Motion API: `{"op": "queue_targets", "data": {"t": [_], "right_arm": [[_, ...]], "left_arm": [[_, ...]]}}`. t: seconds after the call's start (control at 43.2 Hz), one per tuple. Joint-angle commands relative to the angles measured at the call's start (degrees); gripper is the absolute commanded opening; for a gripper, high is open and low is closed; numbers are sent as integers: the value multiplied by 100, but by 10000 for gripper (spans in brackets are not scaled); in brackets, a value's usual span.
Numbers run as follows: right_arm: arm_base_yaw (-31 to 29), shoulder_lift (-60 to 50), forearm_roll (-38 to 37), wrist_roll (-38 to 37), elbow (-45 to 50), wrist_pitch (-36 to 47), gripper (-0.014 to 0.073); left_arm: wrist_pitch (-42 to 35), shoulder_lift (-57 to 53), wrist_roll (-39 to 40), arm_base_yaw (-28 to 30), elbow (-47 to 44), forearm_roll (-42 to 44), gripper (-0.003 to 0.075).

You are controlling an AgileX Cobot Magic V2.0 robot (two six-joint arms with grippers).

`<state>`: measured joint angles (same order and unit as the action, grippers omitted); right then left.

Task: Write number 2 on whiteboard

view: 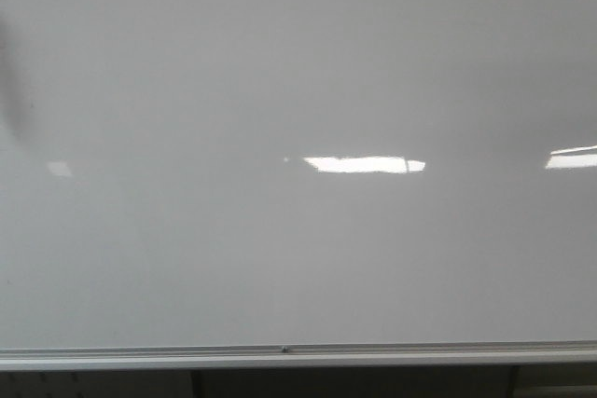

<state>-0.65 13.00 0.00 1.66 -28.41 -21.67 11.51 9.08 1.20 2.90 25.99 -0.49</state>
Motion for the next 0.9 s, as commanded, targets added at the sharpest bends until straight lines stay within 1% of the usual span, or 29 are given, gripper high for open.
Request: {"op": "queue_targets", "data": {"t": [0.0, 0.093, 0.162, 0.278, 0.486, 0.786, 0.833, 0.879], "right_arm": [[9, 606, 30, 33, -622, 80, -64], [9, 1014, 30, 33, -865, -49, -64], [9, 1319, 30, 33, -945, -48, -64], [9, 1734, 30, 33, -944, -71, -64], [9, 2421, 30, 33, -944, -178, -64], [9, 3163, 0, 33, -944, -184, -62], [9, 3218, 0, 33, -944, -170, -50], [9, 3262, 0, 33, -944, -155, -8]], "left_arm": [[275, 610, 19, 0, 760, 80, -20], [745, 1076, 19, 0, 1167, 80, -20], [931, 1405, 19, 0, 1366, 80, -20], [971, 1822, 19, 0, 1407, 80, -20], [1609, 2506, 19, 0, 1407, 49, -20], [1749, 3329, 19, 0, 1407, 49, -20], [1759, 3423, 19, 0, 1407, 49, -20], [1736, 3517, 19, 0, 1407, 49, -20]]}}
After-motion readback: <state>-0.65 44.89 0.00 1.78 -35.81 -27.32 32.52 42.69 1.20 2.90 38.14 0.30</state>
